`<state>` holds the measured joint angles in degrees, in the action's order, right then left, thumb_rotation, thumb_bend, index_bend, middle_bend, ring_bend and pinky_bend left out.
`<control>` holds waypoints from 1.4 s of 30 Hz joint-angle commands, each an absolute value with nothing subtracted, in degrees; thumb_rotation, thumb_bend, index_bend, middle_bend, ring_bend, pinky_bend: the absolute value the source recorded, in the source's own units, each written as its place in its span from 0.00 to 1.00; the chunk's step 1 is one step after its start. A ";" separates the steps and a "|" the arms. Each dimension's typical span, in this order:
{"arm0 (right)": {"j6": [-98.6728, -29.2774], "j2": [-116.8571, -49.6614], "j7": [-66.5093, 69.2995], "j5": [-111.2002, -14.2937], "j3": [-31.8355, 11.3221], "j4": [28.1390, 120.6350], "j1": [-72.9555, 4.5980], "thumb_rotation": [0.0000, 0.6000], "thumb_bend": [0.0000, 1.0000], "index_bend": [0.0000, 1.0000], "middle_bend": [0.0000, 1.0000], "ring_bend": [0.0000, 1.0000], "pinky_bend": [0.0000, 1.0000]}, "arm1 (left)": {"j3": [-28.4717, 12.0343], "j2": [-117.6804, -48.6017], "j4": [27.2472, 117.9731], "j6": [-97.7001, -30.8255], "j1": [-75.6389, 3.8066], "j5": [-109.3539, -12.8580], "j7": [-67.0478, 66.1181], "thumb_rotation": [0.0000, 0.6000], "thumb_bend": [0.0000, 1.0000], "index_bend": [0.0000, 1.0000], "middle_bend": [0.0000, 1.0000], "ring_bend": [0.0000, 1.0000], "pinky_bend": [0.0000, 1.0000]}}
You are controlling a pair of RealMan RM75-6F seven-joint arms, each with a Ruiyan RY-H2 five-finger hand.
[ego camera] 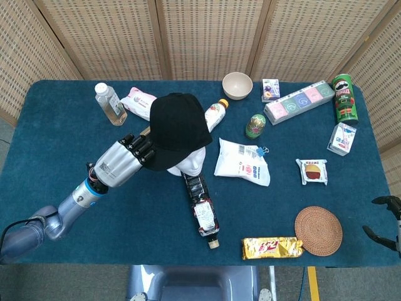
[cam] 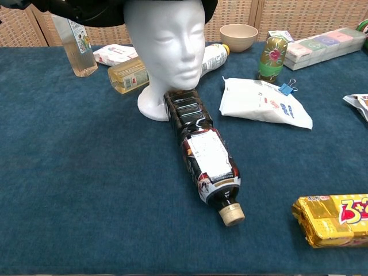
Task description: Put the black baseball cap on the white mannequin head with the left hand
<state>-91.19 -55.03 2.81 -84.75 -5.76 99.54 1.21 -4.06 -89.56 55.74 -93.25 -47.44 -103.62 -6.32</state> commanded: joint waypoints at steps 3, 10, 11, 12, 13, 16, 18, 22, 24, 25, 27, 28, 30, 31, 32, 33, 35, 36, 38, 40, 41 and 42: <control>-91.22 -55.05 2.67 -84.73 -5.77 99.59 1.21 1.00 0.15 0.38 0.41 0.44 0.46 | -3.17 -89.80 54.36 -93.82 -46.93 -104.78 -5.41 1.00 0.35 0.81 0.55 0.47 0.69; -91.14 -55.04 2.58 -84.77 -5.80 99.74 1.11 1.00 0.15 0.38 0.41 0.44 0.46 | -2.78 -89.70 53.60 -93.76 -46.43 -105.13 -4.99 1.00 0.34 0.81 0.55 0.47 0.68; -91.16 -55.08 2.56 -84.78 -5.78 99.73 1.13 1.00 0.15 0.38 0.41 0.44 0.46 | -2.70 -89.63 53.61 -93.72 -46.34 -105.18 -4.97 1.00 0.34 0.81 0.55 0.47 0.68; -91.18 -55.10 2.55 -84.78 -5.77 99.71 1.14 1.00 0.15 0.38 0.41 0.44 0.46 | -2.62 -89.56 53.61 -93.67 -46.25 -105.23 -4.99 1.00 0.34 0.81 0.55 0.47 0.67; -91.17 -55.10 2.56 -84.77 -5.79 99.70 1.13 1.00 0.15 0.38 0.41 0.44 0.46 | -2.58 -89.53 53.62 -93.62 -46.19 -105.24 -5.03 1.00 0.34 0.81 0.55 0.47 0.67; -91.16 -55.12 2.57 -84.78 -5.76 99.66 1.14 1.00 0.15 0.38 0.41 0.44 0.46 | -2.48 -89.35 53.77 -93.50 -45.93 -105.29 -5.09 1.00 0.34 0.81 0.55 0.47 0.67; -91.16 -55.10 2.57 -84.83 -5.75 99.65 1.12 1.00 0.15 0.38 0.41 0.44 0.46 | -2.26 -89.04 53.84 -93.37 -45.61 -105.34 -5.32 1.00 0.34 0.81 0.55 0.47 0.67; -91.01 -55.08 2.59 -84.85 -5.75 99.63 1.04 1.00 0.15 0.38 0.41 0.44 0.46 | -2.07 -88.53 54.48 -92.57 -45.14 -104.98 -5.53 1.00 0.32 0.81 0.55 0.44 0.65; -90.95 -55.10 2.56 -84.86 -5.75 99.64 0.98 1.00 0.15 0.38 0.41 0.44 0.46 | -2.08 -88.23 55.10 -92.00 -44.94 -104.62 -5.71 1.00 0.29 0.78 0.53 0.40 0.63; -90.97 -55.08 2.57 -84.88 -5.78 99.67 0.96 1.00 0.15 0.38 0.41 0.44 0.46 | -2.11 -88.01 55.59 -91.62 -44.84 -104.38 -5.84 1.00 0.27 0.73 0.51 0.38 0.61; -91.00 -55.11 2.49 -84.94 -5.80 99.71 0.93 1.00 0.15 0.38 0.41 0.44 0.46 | -2.22 -87.56 56.62 -91.02 -44.68 -103.98 -6.28 1.00 0.25 0.63 0.45 0.33 0.59; -91.03 -55.10 2.47 -84.97 -5.79 99.73 0.94 1.00 0.15 0.38 0.41 0.44 0.46 | -2.30 -87.25 57.37 -90.61 -44.58 -103.74 -6.72 1.00 0.24 0.57 0.42 0.31 0.58; -91.06 -55.07 2.45 -85.00 -5.82 99.77 0.93 1.00 0.15 0.38 0.41 0.44 0.46 | -2.48 -86.72 58.72 -90.02 -44.44 -103.37 -7.57 1.00 0.23 0.50 0.38 0.28 0.56; -91.08 -55.04 2.44 -84.99 -5.82 99.80 0.94 1.00 0.15 0.38 0.41 0.44 0.46 | -2.52 -86.39 59.54 -89.63 -44.34 -103.17 -8.01 1.00 0.22 0.47 0.36 0.26 0.56; -91.07 -55.03 2.43 -84.98 -5.82 99.83 0.93 1.00 0.15 0.38 0.41 0.44 0.46 | -2.53 -86.05 60.40 -89.21 -44.24 -102.99 -8.36 1.00 0.22 0.45 0.35 0.25 0.55; -91.10 -55.02 2.42 -85.00 -5.82 99.84 0.94 1.00 0.15 0.38 0.41 0.44 0.45 | -2.54 -85.69 61.20 -88.82 -44.12 -102.82 -8.81 1.00 0.22 0.43 0.34 0.24 0.54; -91.16 -55.00 2.49 -85.00 -5.82 99.83 0.97 1.00 0.15 0.38 0.41 0.44 0.45 | -2.44 -85.05 62.56 -88.10 -43.83 -102.50 -9.51 1.00 0.22 0.38 0.31 0.22 0.53; -91.18 -54.99 2.54 -85.00 -5.82 99.82 0.99 1.00 0.15 0.38 0.41 0.44 0.46 | -2.36 -84.61 63.48 -87.66 -43.58 -102.26 -10.03 1.00 0.21 0.35 0.29 0.20 0.52; -91.15 -54.98 2.59 -84.98 -5.82 99.78 0.98 1.00 0.15 0.38 0.41 0.44 0.45 | -2.25 -83.82 65.05 -87.02 -43.17 -101.92 -11.00 1.00 0.21 0.31 0.26 0.18 0.50; -91.04 -54.93 2.68 -85.02 -5.79 99.77 0.92 1.00 0.15 0.38 0.41 0.44 0.45 | -2.19 -82.77 67.14 -86.28 -42.64 -101.41 -12.11 1.00 0.21 0.26 0.23 0.15 0.48; -91.03 -54.96 2.69 -85.10 -5.81 99.75 0.87 1.00 0.15 0.38 0.41 0.44 0.45 | -1.88 -81.79 69.37 -85.44 -42.00 -100.67 -12.44 1.00 0.21 0.24 0.22 0.14 0.48; -91.06 -54.97 2.71 -85.11 -5.83 99.75 0.86 1.00 0.15 0.38 0.41 0.44 0.45 | -1.72 -81.09 70.74 -85.13 -41.67 -100.45 -12.92 1.00 0.21 0.22 0.21 0.13 0.47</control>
<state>-91.05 -54.96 2.70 -85.10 -5.82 99.75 0.87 -2.16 -82.85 67.66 -86.41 -42.74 -101.47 -11.69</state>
